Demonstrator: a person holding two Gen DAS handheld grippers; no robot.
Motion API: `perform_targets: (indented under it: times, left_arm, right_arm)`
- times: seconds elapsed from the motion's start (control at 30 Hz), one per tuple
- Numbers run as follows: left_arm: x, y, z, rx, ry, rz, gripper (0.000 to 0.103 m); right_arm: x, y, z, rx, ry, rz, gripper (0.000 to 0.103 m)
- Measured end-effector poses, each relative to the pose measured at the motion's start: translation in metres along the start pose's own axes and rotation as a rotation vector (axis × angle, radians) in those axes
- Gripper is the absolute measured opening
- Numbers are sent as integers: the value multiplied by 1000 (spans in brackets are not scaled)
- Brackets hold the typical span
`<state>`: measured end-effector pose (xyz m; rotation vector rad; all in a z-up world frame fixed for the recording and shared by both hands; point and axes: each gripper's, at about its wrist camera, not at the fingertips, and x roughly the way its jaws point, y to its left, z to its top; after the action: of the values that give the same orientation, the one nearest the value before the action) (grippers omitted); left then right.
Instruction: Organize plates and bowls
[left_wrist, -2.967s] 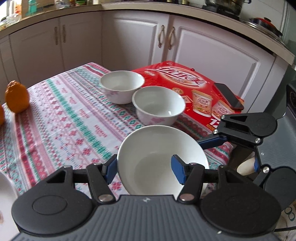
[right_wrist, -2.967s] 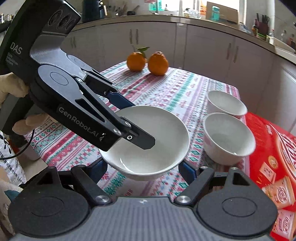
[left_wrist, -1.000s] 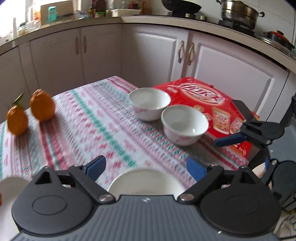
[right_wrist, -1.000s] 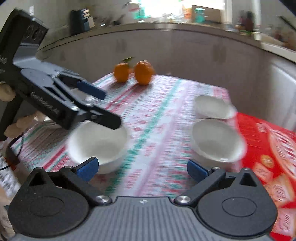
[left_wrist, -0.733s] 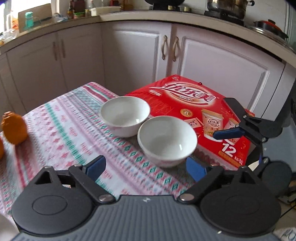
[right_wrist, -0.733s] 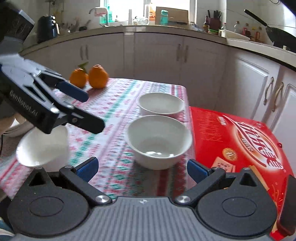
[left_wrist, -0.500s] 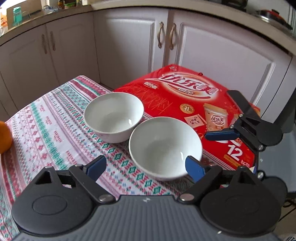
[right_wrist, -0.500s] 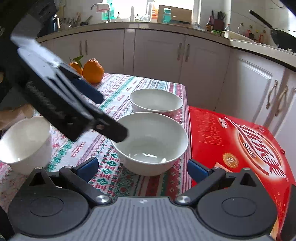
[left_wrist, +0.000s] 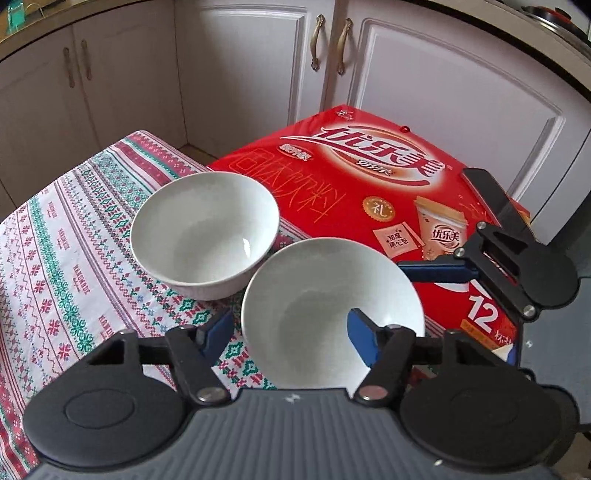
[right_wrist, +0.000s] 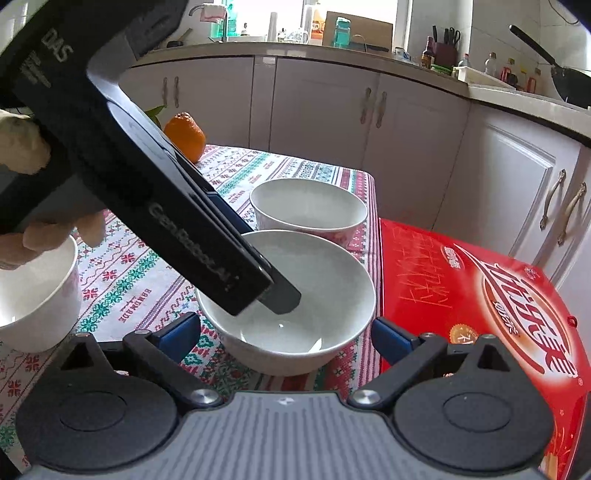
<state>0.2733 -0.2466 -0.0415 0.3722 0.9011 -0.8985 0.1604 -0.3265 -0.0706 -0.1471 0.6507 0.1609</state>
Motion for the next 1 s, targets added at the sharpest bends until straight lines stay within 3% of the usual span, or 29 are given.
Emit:
perform_targets:
  times: [0.2, 0.3, 1.0]
  left_arm:
    - [1, 1, 1, -3, -4, -8, 64]
    - [1, 0, 2, -1, -3, -17, 61]
    - [-18, -4, -8, 9, -16, -31, 60]
  right_arm:
    - [1, -2, 0, 3, 6, 5, 94]
    - [0, -2, 0, 3, 6, 6, 93]
    - [-20, 8, 11, -2, 15, 30, 93]
